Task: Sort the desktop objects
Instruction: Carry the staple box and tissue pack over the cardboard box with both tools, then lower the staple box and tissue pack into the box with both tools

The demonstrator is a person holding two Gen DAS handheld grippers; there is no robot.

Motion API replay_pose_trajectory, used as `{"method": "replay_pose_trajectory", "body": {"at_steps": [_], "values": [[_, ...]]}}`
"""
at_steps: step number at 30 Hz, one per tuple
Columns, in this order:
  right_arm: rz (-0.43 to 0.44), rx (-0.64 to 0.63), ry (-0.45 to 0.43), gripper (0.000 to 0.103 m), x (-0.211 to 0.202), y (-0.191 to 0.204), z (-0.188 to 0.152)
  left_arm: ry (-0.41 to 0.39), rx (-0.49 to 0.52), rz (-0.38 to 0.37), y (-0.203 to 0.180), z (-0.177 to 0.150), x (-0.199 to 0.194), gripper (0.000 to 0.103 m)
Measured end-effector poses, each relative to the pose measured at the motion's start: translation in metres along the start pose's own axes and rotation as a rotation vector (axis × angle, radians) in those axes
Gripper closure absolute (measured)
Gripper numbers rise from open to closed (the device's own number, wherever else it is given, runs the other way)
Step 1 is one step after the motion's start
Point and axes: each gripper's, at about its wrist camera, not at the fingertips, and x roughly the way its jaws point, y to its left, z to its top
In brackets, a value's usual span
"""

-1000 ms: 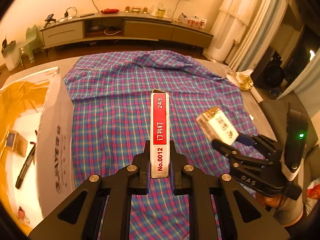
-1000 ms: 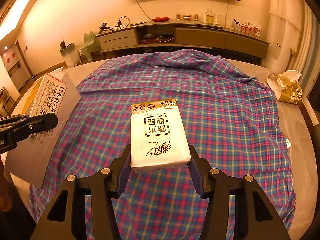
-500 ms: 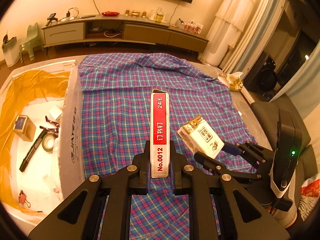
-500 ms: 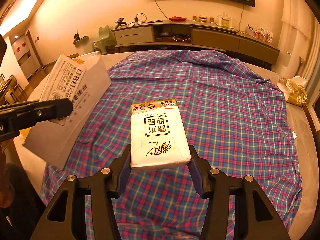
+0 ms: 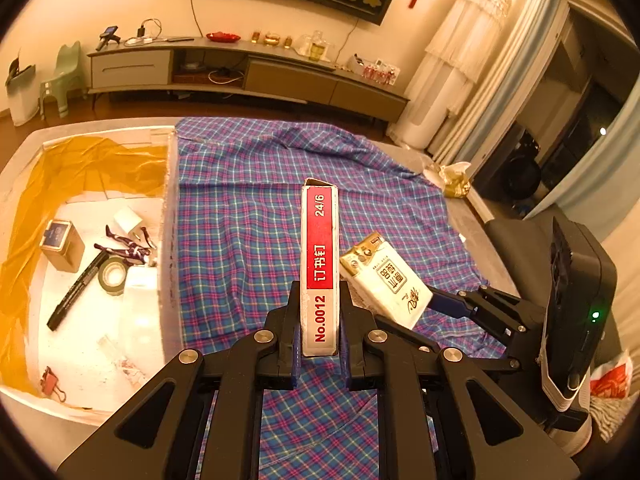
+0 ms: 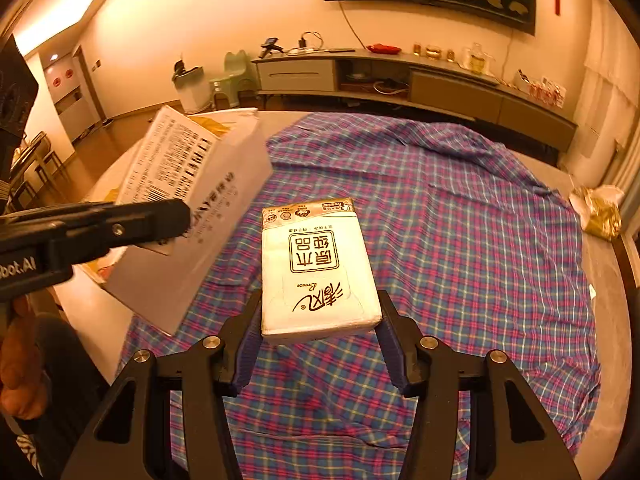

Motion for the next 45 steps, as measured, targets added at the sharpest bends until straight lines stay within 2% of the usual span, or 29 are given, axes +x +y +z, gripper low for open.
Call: {"method": "replay_pose_trajectory", "body": {"at_steps": [24,45], "values": [[0.076,-0.178,-0.025,0.049,-0.009,0.102,0.05,-0.083,-0.11,0.015,0.087,0.002,-0.051,0.087],[0.124,-0.332,0.004,0.049,0.018,0.176,0.083,-0.098,-0.251,0.103,0.189,0.001,-0.069,0.087]]}}
